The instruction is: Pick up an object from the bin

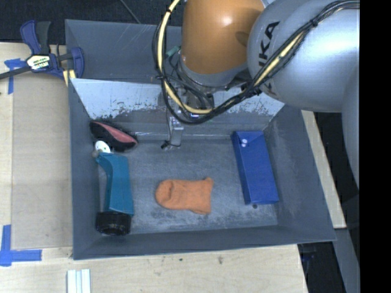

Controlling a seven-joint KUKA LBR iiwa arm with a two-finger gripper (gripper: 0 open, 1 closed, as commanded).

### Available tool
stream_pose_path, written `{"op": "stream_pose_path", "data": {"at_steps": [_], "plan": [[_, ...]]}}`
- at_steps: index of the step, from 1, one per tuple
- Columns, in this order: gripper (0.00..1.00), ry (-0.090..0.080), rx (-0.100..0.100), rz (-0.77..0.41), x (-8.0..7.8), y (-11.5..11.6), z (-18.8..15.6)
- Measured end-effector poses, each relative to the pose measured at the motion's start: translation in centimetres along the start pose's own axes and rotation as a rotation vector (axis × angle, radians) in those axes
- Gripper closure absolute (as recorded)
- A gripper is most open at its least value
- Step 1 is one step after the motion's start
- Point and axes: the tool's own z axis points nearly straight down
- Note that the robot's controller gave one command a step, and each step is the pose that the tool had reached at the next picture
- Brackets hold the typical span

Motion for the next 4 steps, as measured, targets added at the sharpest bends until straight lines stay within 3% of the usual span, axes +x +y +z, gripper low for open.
{"op": "stream_pose_path", "data": {"at_steps": [1, 2, 3, 4], "plan": [[0.00, -0.008, -0.002, 0.002, -0.1, -0.1, -0.5], [0.00, -0.011, -0.002, -0.019, 5.0, -2.3, 4.4], [0.00, -0.005, -0.001, -0.040, 6.0, -2.8, 8.2], [0.00, -0.008, -0.001, -0.095, 7.1, -5.8, 10.5]]}}
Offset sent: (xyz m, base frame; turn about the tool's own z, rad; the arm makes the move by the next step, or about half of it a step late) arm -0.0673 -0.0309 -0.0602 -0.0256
